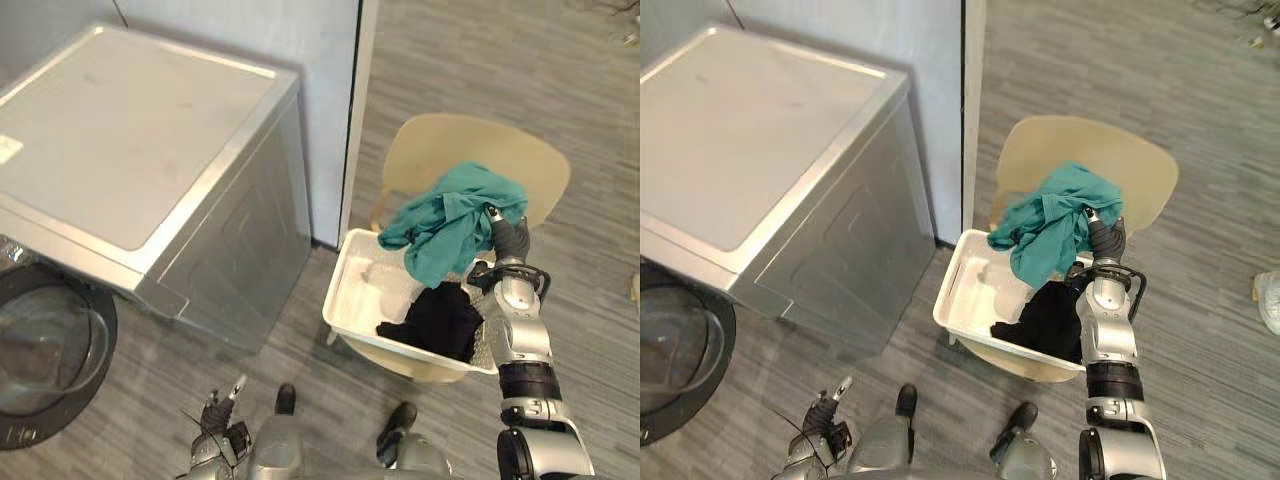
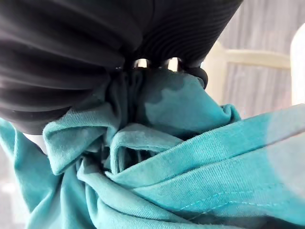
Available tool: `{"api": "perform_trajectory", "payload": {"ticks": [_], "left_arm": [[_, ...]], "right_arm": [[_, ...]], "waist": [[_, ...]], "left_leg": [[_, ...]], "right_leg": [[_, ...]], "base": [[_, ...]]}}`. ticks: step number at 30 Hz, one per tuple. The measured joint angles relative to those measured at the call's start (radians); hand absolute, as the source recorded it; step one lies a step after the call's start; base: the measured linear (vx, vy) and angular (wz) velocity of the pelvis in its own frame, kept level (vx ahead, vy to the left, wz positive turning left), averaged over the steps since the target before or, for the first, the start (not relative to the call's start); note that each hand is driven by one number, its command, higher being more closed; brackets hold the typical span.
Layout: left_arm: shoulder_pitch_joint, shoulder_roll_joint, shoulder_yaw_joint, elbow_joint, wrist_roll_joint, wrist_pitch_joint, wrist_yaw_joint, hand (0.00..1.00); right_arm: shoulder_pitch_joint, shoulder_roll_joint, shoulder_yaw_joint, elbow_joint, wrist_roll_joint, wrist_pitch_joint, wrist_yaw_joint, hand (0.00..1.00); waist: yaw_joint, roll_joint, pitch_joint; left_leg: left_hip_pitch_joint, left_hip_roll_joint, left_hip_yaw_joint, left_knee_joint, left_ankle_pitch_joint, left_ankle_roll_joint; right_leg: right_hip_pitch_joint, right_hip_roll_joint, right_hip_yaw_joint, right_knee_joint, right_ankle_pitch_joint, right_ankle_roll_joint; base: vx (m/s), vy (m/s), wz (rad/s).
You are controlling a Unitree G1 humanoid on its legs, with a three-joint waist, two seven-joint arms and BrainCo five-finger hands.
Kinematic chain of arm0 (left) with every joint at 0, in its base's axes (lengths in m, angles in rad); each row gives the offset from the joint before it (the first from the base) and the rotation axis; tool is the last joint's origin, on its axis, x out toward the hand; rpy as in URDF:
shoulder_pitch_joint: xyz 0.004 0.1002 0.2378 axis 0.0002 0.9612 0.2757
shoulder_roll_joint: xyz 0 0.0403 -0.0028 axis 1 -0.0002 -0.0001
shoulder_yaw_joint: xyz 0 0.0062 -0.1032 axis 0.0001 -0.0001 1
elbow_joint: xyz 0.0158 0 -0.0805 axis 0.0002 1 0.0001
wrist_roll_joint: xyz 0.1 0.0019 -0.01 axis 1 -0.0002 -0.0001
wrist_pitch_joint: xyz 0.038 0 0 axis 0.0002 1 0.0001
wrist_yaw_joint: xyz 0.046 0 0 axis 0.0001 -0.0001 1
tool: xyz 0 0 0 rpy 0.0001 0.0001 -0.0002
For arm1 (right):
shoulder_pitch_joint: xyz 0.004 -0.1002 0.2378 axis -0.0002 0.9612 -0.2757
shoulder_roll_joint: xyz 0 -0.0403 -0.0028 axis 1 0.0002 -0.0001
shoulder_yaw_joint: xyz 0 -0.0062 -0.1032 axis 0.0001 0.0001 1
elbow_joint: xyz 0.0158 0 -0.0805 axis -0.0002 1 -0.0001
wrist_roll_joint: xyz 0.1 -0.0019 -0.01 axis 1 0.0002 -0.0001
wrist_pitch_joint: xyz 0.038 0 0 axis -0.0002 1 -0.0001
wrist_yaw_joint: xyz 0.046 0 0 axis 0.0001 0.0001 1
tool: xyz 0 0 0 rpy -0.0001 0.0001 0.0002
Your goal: Pick up the laundry basket with both hands and put the clothes into the washing machine.
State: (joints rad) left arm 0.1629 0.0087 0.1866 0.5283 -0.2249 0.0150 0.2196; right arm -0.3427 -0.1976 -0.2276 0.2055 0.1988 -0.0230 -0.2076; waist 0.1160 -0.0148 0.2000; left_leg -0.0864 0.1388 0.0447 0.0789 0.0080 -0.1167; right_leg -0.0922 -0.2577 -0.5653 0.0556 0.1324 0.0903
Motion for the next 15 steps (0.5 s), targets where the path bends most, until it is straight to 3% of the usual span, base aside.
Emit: {"api": "perform_trajectory", "payload": {"ticks": [3,6,11,13,15], "left_arm": [[0.014,-0.016,-0.043,-0.243,0.0,-0.006,0.002,0.0],[-0.014,-0.009,-0.081,-0.366,-0.008,-0.037,0.003,0.0],[-0.116,0.038,-0.185,-0.442,-0.005,-0.042,-0.002,0.0],[-0.178,0.051,-0.221,-0.456,-0.006,-0.045,-0.003,0.0],[-0.221,0.061,-0.244,-0.456,-0.007,-0.045,-0.003,0.0]], "right_arm": [[0.001,0.018,0.017,-0.076,0.04,-0.012,0.016,1.0],[-0.005,0.016,0.067,-0.13,0.08,-0.018,0.037,1.0],[-0.02,-0.009,0.102,-0.185,0.146,-0.02,0.06,1.0],[-0.055,-0.015,0.136,-0.195,0.167,-0.03,0.081,1.0],[-0.063,-0.018,0.163,-0.205,0.189,-0.036,0.086,1.0]], "waist": [[-0.014,0.011,-0.023],[-0.034,0.03,-0.06],[-0.06,0.048,-0.093],[-0.096,0.048,-0.1],[-0.101,0.049,-0.104]], "left_leg": [[0.04,0.002,0.047,-0.011,-0.007,-0.001],[0.076,0.006,0.099,-0.012,-0.023,-0.004],[0.16,0.022,0.154,-0.03,-0.037,-0.014],[0.184,0.027,0.181,-0.037,-0.041,-0.018],[0.203,0.031,0.207,-0.039,-0.045,-0.024]], "right_leg": [[0.027,0.023,0.04,-0.062,0.034,-0.005],[0.044,0.043,0.084,-0.112,0.062,-0.008],[0.095,0.073,0.136,-0.153,0.081,-0.014],[0.098,0.082,0.164,-0.154,0.084,-0.019],[0.098,0.089,0.187,-0.154,0.085,-0.021]], "base": [[0.01,-0.002,-0.4],[0.01,-0.001,-0.51],[0.03,-0.013,-0.38],[0.01,0.002,-0.35],[-0.01,0.008,-0.44]]}}
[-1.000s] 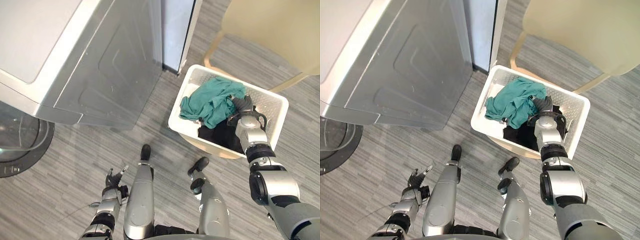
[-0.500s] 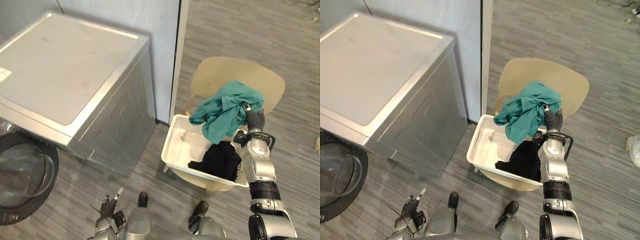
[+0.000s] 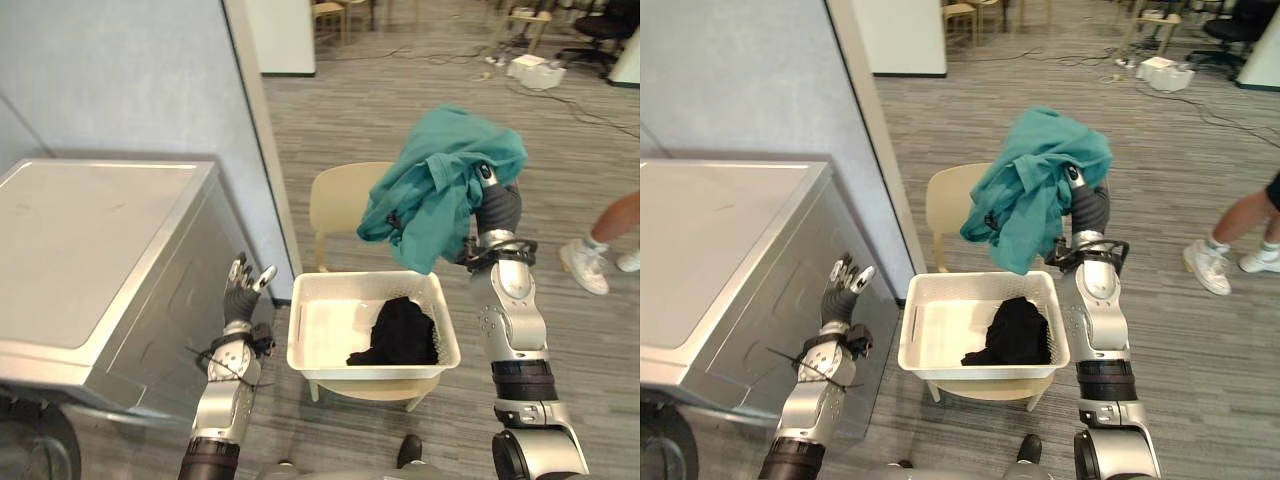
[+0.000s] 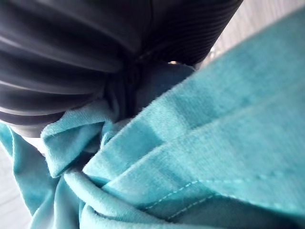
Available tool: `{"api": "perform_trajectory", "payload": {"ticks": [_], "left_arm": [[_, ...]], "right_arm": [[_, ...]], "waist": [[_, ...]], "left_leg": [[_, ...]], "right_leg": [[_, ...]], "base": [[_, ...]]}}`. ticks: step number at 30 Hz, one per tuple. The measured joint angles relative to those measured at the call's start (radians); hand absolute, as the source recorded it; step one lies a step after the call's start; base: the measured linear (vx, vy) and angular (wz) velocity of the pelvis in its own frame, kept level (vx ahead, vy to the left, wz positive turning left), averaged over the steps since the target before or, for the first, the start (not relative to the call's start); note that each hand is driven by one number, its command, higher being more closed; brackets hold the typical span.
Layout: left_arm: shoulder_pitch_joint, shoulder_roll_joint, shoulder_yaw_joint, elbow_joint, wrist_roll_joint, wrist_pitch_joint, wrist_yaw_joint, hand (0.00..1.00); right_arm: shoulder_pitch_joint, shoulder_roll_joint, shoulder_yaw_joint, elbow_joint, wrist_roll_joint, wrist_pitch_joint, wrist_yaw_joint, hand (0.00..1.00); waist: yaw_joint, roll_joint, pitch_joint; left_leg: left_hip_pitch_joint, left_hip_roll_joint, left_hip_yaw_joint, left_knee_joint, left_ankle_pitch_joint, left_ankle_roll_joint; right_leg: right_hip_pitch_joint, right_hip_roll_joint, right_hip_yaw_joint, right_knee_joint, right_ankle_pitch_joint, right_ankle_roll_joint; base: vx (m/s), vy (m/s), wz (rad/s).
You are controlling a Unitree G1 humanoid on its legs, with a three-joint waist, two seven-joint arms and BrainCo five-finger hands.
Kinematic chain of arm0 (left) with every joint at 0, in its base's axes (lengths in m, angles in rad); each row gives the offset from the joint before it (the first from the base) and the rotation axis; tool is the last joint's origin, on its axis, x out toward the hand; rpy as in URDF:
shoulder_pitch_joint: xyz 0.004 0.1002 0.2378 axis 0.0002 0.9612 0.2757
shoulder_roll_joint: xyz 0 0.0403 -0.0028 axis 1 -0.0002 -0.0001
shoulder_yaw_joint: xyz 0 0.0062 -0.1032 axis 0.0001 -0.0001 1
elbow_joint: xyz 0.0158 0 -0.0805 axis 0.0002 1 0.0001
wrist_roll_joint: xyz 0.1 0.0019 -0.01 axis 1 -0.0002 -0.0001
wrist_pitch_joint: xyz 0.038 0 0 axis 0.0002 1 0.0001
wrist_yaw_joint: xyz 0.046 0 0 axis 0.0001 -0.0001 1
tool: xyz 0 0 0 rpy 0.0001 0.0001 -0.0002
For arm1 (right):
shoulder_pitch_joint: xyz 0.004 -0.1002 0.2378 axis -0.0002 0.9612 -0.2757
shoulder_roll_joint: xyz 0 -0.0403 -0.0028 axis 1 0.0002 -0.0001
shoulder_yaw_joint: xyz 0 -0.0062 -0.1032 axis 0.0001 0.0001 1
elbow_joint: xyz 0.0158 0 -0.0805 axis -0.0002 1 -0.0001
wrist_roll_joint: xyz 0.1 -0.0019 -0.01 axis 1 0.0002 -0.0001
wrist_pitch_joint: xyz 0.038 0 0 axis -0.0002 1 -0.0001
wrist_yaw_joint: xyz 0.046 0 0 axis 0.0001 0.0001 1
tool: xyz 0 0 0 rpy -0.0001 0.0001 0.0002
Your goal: Pick up the laundry basket with both hands and put the clothes into the washing machine.
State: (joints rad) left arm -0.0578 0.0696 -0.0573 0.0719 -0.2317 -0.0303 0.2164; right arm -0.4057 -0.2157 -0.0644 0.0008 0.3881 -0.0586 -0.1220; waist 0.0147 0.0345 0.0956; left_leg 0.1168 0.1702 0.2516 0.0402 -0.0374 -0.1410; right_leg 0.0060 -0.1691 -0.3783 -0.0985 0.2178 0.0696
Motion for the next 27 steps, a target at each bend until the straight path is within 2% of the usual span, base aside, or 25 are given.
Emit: {"api": "perform_trajectory", "payload": {"ticks": [2,4,5,8,14,18,23,26,27], "left_arm": [[-0.054,0.014,-0.04,0.0,-0.001,-0.002,0.0,0.0],[-0.127,0.018,-0.092,0.0,-0.003,-0.006,-0.003,0.0],[-0.143,0.018,-0.103,0.0,-0.003,-0.009,-0.006,0.0],[-0.194,0.018,-0.142,0.0,-0.022,-0.019,-0.029,0.0],[-0.268,0.018,-0.205,0.0,-0.053,-0.02,-0.063,0.0],[-0.309,0.02,-0.227,0.0,-0.094,-0.024,-0.062,0.0],[-0.365,0.031,-0.269,-0.005,-0.128,-0.026,-0.063,0.0],[-0.401,0.032,-0.309,-0.006,-0.2,-0.027,-0.067,0.0],[-0.408,0.032,-0.318,-0.006,-0.258,-0.027,-0.08,0.0]], "right_arm": [[0.0,-0.001,0.027,-0.028,0.01,-0.002,0.018,1.0],[0.0,-0.002,0.057,-0.059,0.015,-0.003,0.04,1.0],[0.0,-0.003,0.067,-0.065,0.015,-0.003,0.042,1.0],[0.006,-0.003,0.105,-0.068,0.037,-0.005,0.072,1.0],[0.056,-0.009,0.128,-0.085,0.053,-0.004,0.11,1.0],[0.081,-0.009,0.164,-0.118,0.066,-0.004,0.133,1.0],[0.106,-0.009,0.195,-0.147,0.088,-0.004,0.151,1.0],[0.125,-0.008,0.203,-0.175,0.099,-0.004,0.152,1.0],[0.129,-0.008,0.207,-0.187,0.117,-0.005,0.156,1.0]], "waist": [[-0.004,0.002,-0.004],[-0.029,0.003,-0.004],[-0.029,0.003,-0.004],[-0.056,0.005,-0.006],[-0.065,0.011,-0.01],[-0.074,0.023,-0.022],[-0.087,0.023,-0.023],[-0.087,0.023,-0.023],[-0.089,0.023,-0.023]], "left_leg": [[0.018,0.004,0.022,-0.001,-0.005,-0.003],[0.032,0.006,0.045,-0.005,-0.006,-0.005],[0.035,0.006,0.052,-0.006,-0.006,-0.005],[0.044,0.007,0.081,-0.006,-0.012,-0.008],[0.054,0.02,0.113,-0.006,-0.021,-0.019],[0.052,0.023,0.127,-0.006,-0.023,-0.021],[0.051,0.022,0.133,-0.005,-0.028,-0.02],[0.048,0.022,0.134,-0.005,-0.029,-0.019],[0.048,0.022,0.134,-0.005,-0.03,-0.019]], "right_leg": [[0.0,0.009,0.027,0.0,0.002,-0.003],[-0.003,0.015,0.048,0.0,0.003,-0.004],[-0.005,0.016,0.054,0.0,0.003,-0.003],[-0.018,0.022,0.086,0.0,0.006,-0.002],[-0.032,0.043,0.121,0.0,0.008,-0.003],[-0.046,0.048,0.134,0.0,0.01,-0.006],[-0.046,0.048,0.138,0.0,0.011,-0.007],[-0.046,0.048,0.138,0.0,0.008,-0.003],[-0.046,0.048,0.138,0.0,0.008,-0.003]], "base": [[-0.01,0.007,-0.44],[-0.01,0.005,-0.31],[-0.02,0.007,-0.3],[-0.02,0.008,-0.33],[0.0,-0.005,-0.17],[0.02,-0.001,-0.1],[0.0,0.005,-0.03],[0.0,0.0,0.0],[0.0,0.0,0.0]]}}
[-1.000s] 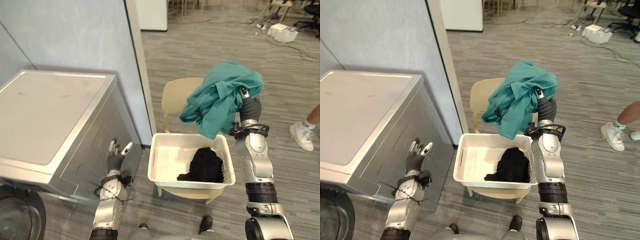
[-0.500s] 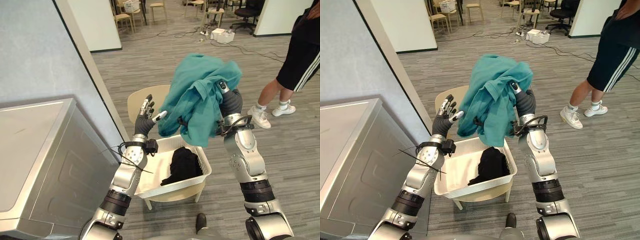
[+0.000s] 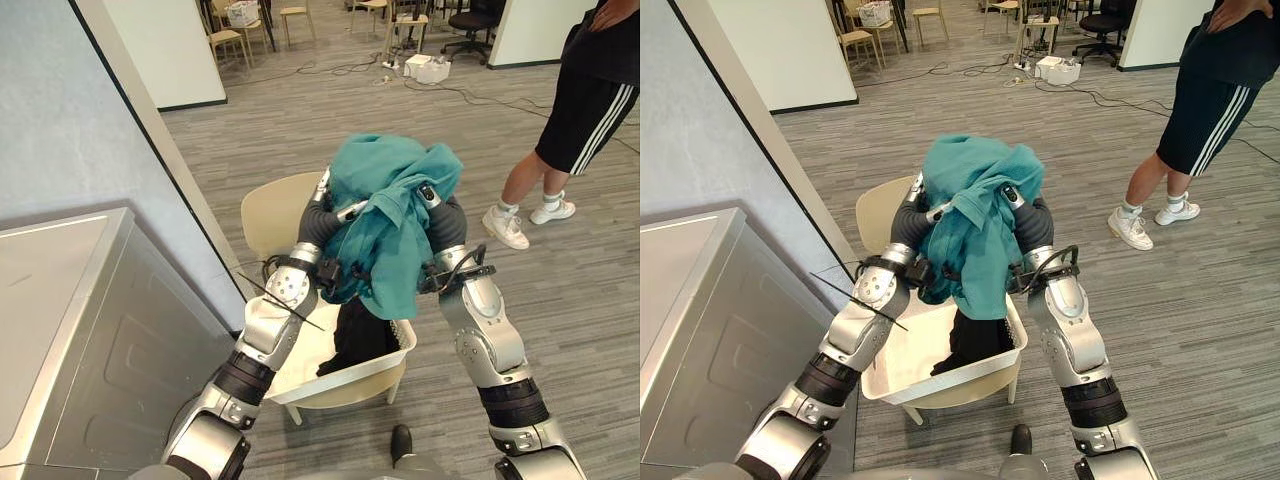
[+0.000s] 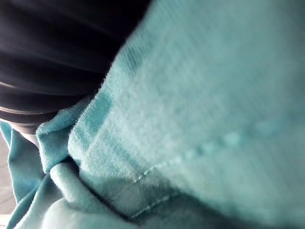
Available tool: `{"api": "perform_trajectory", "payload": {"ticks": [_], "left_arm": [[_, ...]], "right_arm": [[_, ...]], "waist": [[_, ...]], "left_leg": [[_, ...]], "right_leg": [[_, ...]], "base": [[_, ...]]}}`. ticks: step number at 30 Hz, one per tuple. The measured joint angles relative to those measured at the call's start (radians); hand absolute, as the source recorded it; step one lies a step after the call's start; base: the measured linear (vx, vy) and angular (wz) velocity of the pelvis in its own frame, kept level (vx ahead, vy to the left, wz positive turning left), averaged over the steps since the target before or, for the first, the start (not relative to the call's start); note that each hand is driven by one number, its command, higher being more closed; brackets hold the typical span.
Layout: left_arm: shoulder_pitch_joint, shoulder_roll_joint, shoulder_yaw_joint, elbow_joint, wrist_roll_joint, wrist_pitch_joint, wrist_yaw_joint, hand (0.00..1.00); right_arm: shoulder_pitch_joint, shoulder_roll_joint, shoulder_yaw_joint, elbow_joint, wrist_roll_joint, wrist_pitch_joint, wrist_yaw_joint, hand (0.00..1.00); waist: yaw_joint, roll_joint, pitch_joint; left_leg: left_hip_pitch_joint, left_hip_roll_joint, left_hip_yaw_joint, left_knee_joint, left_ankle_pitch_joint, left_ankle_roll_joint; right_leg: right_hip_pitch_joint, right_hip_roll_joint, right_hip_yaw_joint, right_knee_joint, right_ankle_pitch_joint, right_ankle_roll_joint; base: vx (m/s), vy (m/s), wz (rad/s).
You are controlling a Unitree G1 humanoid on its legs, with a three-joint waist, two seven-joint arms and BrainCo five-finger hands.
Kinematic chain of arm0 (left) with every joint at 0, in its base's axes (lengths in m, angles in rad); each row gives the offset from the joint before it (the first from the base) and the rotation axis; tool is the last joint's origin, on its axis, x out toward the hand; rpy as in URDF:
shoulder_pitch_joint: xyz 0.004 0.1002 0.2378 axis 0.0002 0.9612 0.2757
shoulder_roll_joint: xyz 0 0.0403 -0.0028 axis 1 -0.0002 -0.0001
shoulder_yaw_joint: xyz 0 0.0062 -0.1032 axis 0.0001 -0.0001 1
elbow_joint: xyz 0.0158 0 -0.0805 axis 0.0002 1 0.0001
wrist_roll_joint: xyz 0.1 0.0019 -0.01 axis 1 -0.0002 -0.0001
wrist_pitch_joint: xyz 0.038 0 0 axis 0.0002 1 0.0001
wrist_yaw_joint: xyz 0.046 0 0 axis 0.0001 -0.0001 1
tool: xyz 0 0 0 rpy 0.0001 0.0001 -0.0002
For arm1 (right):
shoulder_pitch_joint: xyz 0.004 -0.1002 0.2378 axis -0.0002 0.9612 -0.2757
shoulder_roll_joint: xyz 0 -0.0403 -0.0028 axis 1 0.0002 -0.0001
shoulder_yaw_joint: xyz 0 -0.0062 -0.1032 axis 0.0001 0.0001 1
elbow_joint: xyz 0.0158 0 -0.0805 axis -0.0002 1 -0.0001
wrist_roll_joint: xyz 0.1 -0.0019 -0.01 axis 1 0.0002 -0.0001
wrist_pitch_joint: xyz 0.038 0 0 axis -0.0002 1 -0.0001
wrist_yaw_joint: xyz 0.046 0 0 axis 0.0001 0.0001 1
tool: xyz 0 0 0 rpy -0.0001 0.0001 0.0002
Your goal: Pick up the laundry basket with both hands and put the clothes into the washing machine.
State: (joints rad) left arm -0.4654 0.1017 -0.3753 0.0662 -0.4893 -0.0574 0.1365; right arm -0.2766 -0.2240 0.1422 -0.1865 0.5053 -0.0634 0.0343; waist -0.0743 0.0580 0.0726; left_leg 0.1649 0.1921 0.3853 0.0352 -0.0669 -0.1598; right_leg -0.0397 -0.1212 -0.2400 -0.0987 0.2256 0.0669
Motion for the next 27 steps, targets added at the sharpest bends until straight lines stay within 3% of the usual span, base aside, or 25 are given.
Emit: {"api": "perform_trajectory", "payload": {"ticks": [6,14,15,27], "left_arm": [[-0.062,0.006,-0.07,0.0,-0.13,0.0,-0.013,0.0],[-0.102,0.026,-0.143,0.0,-0.161,0.003,-0.03,0.0],[-0.104,0.026,-0.146,0.0,-0.172,0.003,-0.033,1.0],[-0.194,0.062,-0.201,0.001,-0.246,0.002,-0.042,1.0]], "right_arm": [[0.001,0.0,0.027,-0.013,0.035,-0.005,0.01,1.0],[0.001,0.002,0.058,-0.03,0.046,-0.019,0.01,1.0],[0.001,0.001,0.06,-0.03,0.046,-0.023,0.01,1.0],[0.035,0.001,0.094,-0.079,0.122,-0.069,0.008,1.0]], "waist": [[-0.004,0.003,-0.002],[-0.02,0.009,-0.016],[-0.021,0.011,-0.018],[-0.024,0.015,-0.03]], "left_leg": [[-0.007,0.0,-0.006,0.001,0.0,0.0],[-0.015,0.0,-0.028,0.004,0.0,0.0],[-0.015,0.0,-0.029,0.005,0.0,0.0],[-0.032,-0.003,-0.052,0.018,0.0,0.001]], "right_leg": [[-0.001,-0.002,-0.006,0.0,0.0,0.0],[0.0,-0.007,-0.03,0.0,0.002,-0.003],[0.001,-0.008,-0.032,0.0,0.002,-0.003],[0.006,-0.017,-0.055,0.0,0.002,-0.003]], "base": [[0.0,-0.002,0.03],[0.01,-0.002,0.08],[0.0,0.0,0.0],[-0.01,-0.002,0.05]]}}
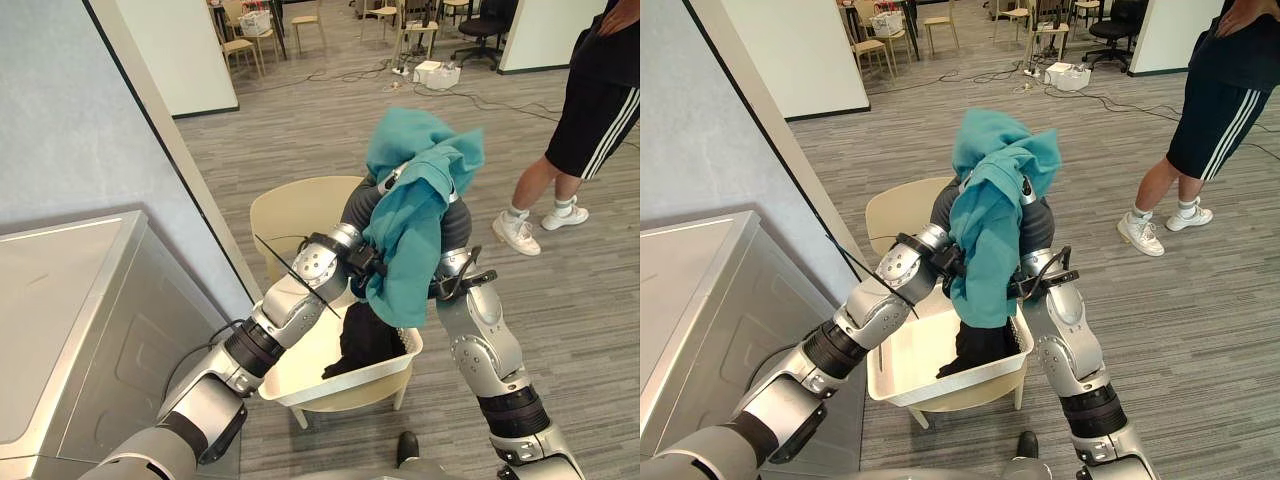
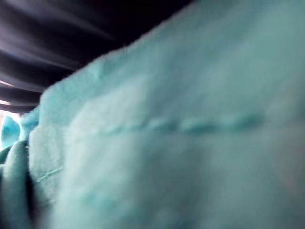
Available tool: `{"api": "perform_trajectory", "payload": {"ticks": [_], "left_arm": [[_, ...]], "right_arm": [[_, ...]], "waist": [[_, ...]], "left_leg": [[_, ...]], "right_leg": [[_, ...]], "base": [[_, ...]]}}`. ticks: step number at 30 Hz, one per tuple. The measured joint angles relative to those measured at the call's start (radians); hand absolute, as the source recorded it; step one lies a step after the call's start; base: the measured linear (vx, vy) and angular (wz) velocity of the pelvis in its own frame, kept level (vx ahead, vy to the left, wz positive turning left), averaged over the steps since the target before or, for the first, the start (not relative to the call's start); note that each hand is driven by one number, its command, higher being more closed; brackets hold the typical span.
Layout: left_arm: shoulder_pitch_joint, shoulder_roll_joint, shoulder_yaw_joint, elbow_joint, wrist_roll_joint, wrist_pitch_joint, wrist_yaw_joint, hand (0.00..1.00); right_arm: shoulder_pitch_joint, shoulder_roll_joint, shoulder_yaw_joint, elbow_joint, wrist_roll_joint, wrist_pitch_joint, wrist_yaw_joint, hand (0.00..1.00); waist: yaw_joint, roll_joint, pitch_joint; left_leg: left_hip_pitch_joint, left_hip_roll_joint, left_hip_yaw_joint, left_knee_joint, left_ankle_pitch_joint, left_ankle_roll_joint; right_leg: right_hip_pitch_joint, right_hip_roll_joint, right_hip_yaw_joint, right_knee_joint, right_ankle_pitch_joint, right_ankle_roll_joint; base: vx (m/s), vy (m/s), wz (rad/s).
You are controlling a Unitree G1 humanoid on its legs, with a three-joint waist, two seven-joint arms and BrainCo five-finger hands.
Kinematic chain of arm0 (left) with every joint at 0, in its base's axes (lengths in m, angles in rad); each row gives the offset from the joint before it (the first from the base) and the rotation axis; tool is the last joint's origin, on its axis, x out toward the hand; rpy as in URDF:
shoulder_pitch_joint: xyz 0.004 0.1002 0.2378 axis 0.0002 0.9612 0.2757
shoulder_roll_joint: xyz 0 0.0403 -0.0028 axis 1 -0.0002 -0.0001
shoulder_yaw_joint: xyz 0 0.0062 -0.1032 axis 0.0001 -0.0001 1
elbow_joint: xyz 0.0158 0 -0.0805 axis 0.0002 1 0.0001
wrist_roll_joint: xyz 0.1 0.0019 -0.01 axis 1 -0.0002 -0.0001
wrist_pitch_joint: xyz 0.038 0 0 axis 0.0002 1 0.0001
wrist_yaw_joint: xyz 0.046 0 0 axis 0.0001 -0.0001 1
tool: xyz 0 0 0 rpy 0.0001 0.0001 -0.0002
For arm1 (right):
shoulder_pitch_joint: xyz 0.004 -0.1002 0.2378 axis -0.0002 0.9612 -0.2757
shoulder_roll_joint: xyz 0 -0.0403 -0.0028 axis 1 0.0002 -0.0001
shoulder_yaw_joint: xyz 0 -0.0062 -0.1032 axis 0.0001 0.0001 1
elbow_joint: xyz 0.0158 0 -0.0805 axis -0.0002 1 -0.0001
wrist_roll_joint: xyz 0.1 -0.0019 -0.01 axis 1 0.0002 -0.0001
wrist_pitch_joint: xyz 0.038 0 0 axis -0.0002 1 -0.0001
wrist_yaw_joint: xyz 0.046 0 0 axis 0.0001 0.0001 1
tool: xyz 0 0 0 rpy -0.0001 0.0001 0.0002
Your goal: Pick up the laundry basket with both hands and put the clothes into the washing machine.
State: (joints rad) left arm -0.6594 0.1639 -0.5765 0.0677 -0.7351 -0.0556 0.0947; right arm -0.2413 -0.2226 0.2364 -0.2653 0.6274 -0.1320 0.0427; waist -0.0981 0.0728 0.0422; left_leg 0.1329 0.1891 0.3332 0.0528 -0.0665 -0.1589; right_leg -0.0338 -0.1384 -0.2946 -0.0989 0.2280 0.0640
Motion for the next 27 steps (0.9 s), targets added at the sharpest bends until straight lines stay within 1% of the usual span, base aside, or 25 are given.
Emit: {"api": "perform_trajectory", "payload": {"ticks": [5,6,12,14,16,18,21,22,23,24,26,27], "left_arm": [[-0.011,0.0,0.009,0.015,0.0,0.0,0.01,1.0],[-0.015,0.0,0.009,0.017,0.0,0.0,0.01,1.0],[-0.017,0.001,0.02,0.017,0.001,0.001,0.013,1.0],[-0.017,0.001,0.02,0.017,0.001,0.003,0.008,1.0],[-0.017,0.004,0.02,0.017,0.002,0.005,-0.015,1.0],[-0.017,-0.001,0.02,0.016,0.002,0.009,-0.032,1.0],[-0.015,-0.016,0.023,0.014,0.002,0.01,-0.039,1.0],[-0.004,-0.027,0.045,0.012,0.002,0.011,-0.039,1.0],[0.024,-0.039,0.115,0.001,0.001,0.009,-0.034,1.0],[0.039,-0.039,0.155,-0.005,0.001,0.007,-0.027,1.0],[0.102,-0.015,0.31,-0.024,0.0,-0.016,0.011,1.0],[0.118,-0.005,0.338,-0.028,0.0,-0.023,0.021,1.0]], "right_arm": [[0.006,0.001,0.034,-0.002,0.001,-0.004,0.001,1.0],[0.006,0.001,0.034,-0.003,0.002,-0.007,0.001,0.0],[0.009,-0.001,0.032,-0.005,0.003,-0.005,0.006,0.0],[0.019,-0.002,0.014,-0.023,0.002,0.008,0.008,0.0],[0.058,0.001,-0.017,-0.062,-0.002,0.026,0.027,0.0],[0.085,0.002,-0.04,-0.088,-0.011,0.033,0.037,0.0],[0.128,0.013,-0.071,-0.125,-0.035,0.042,0.053,0.0],[0.153,0.027,-0.086,-0.142,-0.047,0.044,0.058,0.0],[0.195,0.044,-0.138,-0.152,-0.051,0.044,0.056,0.0],[0.217,0.048,-0.172,-0.152,-0.051,0.044,0.051,0.0],[0.299,0.055,-0.303,-0.151,-0.049,0.039,0.016,0.0],[0.317,0.057,-0.331,-0.151,-0.047,0.036,0.01,0.0]], "waist": [[0.0,-0.001,-0.001],[0.0,-0.001,-0.001],[-0.001,-0.001,-0.001],[0.0,-0.002,-0.001],[0.002,-0.003,-0.001],[0.002,-0.005,-0.001],[0.002,-0.006,-0.001],[0.0,-0.006,-0.001],[-0.002,-0.006,-0.001],[-0.002,-0.006,0.0],[-0.005,-0.006,0.0],[-0.005,-0.006,0.0]], "left_leg": [[-0.001,-0.002,-0.003,0.001,0.0,0.0],[-0.002,-0.002,-0.003,0.001,0.0,0.0],[0.002,-0.002,-0.003,0.001,0.0,0.0],[0.004,-0.002,-0.003,0.001,0.0,0.0],[0.006,-0.002,-0.003,-0.001,0.0,0.0],[0.008,-0.002,-0.003,-0.001,0.0,0.0],[0.005,-0.002,-0.001,-0.003,0.0,0.001],[0.006,-0.002,0.0,-0.004,0.0,0.001],[0.012,-0.001,0.002,-0.008,0.0,0.001],[0.017,-0.001,0.007,-0.011,0.0,0.0],[0.026,0.0,0.022,-0.016,-0.001,0.001],[0.028,0.001,0.026,-0.018,-0.001,0.001]], "right_leg": [[0.001,-0.002,-0.002,0.0,-0.002,0.002],[0.001,-0.003,-0.003,0.0,-0.002,0.003],[0.004,-0.003,-0.003,0.0,0.0,0.0],[0.007,-0.003,-0.004,0.0,0.0,0.0],[0.01,-0.003,-0.004,0.0,0.0,0.0],[0.01,-0.002,-0.004,0.0,-0.001,0.001],[0.011,-0.001,-0.001,0.0,-0.004,0.004],[0.011,0.0,0.001,0.0,-0.006,0.008],[0.011,0.003,0.008,0.0,-0.008,0.008],[0.011,0.005,0.013,0.0,-0.008,0.008],[0.01,0.009,0.025,0.0,-0.009,0.007],[0.009,0.011,0.027,0.0,-0.009,0.007]], "base": [[0.0,0.0,0.0],[0.0,0.0,0.0],[0.0,0.0,0.0],[0.0,0.0,0.0],[0.0,0.0,0.0],[0.0,0.0,0.0],[0.0,0.0,-0.01],[0.0,0.0,-0.09],[0.0,0.0,-0.14],[0.0,-0.001,-0.21],[-0.01,-0.001,-0.16],[-0.01,-0.004,-0.12]]}}
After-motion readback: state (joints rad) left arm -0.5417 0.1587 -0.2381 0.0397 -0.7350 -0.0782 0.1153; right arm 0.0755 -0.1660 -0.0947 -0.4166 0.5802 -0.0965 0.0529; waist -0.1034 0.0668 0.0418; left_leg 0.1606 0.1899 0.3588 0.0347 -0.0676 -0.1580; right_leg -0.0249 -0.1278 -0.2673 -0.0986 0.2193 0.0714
